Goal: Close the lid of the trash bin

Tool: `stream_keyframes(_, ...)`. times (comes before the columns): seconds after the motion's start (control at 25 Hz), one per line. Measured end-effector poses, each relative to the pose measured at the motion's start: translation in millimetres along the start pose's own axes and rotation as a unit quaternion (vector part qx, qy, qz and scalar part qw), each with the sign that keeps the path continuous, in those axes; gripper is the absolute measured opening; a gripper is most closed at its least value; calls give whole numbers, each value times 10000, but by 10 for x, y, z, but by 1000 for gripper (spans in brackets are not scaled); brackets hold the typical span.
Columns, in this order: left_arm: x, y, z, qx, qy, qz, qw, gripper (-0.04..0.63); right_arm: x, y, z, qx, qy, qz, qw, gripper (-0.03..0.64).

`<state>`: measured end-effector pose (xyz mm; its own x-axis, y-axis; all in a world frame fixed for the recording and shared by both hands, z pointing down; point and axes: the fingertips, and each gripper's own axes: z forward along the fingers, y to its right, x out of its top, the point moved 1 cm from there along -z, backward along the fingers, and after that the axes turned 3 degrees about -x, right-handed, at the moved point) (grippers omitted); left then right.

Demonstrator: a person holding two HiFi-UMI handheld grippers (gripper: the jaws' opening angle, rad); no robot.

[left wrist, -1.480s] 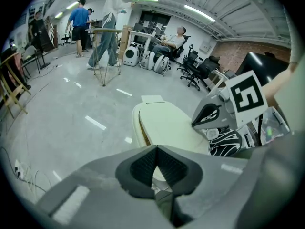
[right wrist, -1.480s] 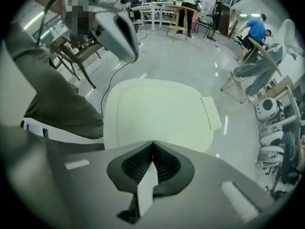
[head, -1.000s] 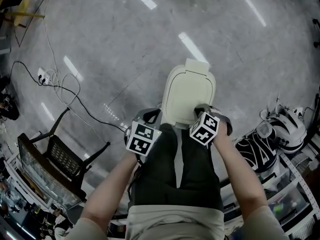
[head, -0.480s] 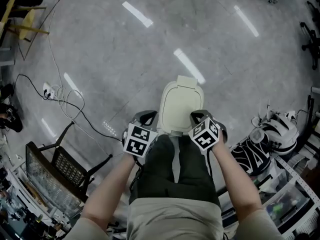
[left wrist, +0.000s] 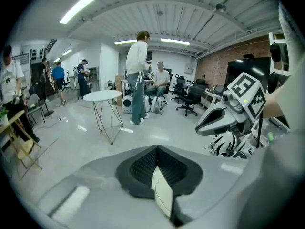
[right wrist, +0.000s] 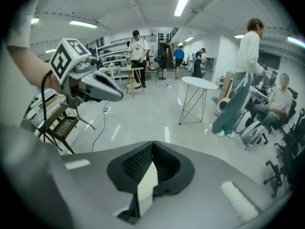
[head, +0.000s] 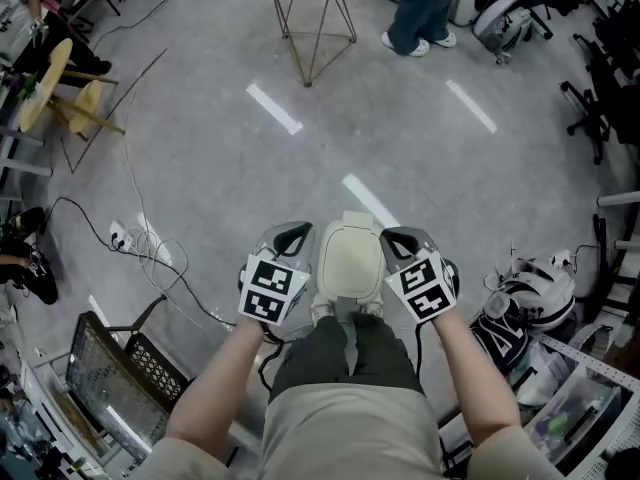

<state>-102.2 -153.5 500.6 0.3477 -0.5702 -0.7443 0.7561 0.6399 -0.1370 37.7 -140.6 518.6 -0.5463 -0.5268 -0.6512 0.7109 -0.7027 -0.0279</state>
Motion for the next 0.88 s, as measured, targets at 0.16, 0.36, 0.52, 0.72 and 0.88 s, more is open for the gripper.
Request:
stream_keyframes(0.16, 645, 101, -506, 239, 494, 337, 9979, 3, 609, 123, -725, -336, 683, 10, 9971, 4)
stream_keyframes(0.36, 1309, 317, -1174, 353, 1095, 542, 9919, 3, 1259, 171, -1662, -682, 1602, 167, 9846, 3)
stream_keyframes(0.52, 1804, 548, -1625, 409, 1603, 799, 9830, 3, 1535, 177, -2376, -965, 2243, 359, 9691, 4)
stream_keyframes(0.72, 2338, 820, -2093, 333, 2159, 1190, 9686, 3, 1687, 111, -3084, -1227, 2794, 471, 9511, 3)
stream_keyframes(0.88, 2588, 1075, -2322, 227, 2434, 1519, 9577, 3, 1720, 117, -3546, -1489, 3185, 689, 9336, 3)
